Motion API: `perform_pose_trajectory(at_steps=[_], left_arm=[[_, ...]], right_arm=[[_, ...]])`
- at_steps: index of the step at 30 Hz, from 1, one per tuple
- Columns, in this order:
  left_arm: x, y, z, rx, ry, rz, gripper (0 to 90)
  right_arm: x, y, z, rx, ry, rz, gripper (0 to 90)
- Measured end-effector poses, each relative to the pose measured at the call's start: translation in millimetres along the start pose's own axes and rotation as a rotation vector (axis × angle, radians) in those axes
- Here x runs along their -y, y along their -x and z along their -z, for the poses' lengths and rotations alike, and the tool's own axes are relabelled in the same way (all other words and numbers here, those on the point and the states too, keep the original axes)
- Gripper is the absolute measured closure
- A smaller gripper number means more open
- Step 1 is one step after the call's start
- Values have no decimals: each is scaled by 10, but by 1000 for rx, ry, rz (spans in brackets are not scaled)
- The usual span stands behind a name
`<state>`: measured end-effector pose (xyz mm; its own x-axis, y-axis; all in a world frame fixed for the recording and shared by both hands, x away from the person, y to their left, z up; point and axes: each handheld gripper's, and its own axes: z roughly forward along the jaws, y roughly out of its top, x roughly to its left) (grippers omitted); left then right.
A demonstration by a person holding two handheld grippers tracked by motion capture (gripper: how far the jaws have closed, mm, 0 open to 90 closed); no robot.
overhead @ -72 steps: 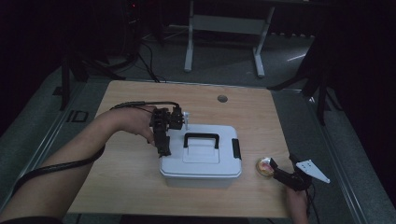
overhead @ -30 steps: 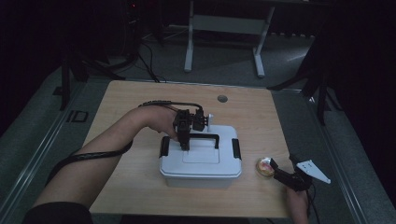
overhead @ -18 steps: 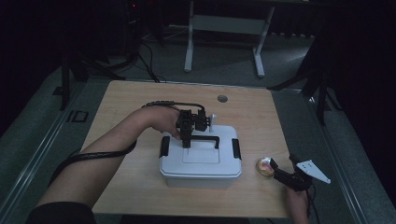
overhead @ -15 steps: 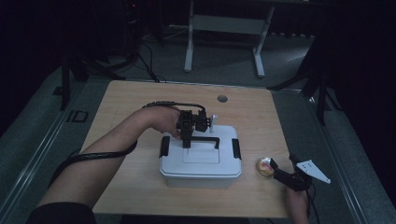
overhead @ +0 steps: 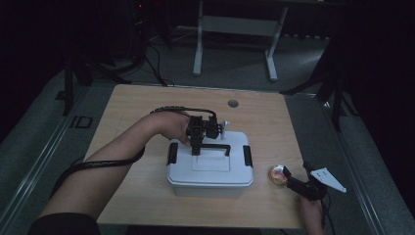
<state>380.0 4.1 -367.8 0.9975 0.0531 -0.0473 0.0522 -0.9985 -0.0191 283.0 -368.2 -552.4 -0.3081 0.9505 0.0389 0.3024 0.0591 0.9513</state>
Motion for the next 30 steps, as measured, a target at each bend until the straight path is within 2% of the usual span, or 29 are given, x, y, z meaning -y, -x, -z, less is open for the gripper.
perform_pose_trajectory(at_steps=[8, 10, 16, 23, 30], left_arm=[[27, 6, 136, 1, 24, -6, 833], [69, 14, 231, -16, 50, 1, 834], [176, 32, 367, -36, 57, 8, 833], [387, 68, 511, -52, 74, 33, 833], [699, 89, 574, -55, 67, 87, 833]], right_arm=[[0, 0, 0, 0, -1, 0, 120], [0, 1, 1, 1, 0, 0, 120], [0, 0, 0, 1, 0, 0, 120], [0, -2, -2, 1, -5, 1, 120], [-1, -3, -3, 4, -6, 1, 120]])
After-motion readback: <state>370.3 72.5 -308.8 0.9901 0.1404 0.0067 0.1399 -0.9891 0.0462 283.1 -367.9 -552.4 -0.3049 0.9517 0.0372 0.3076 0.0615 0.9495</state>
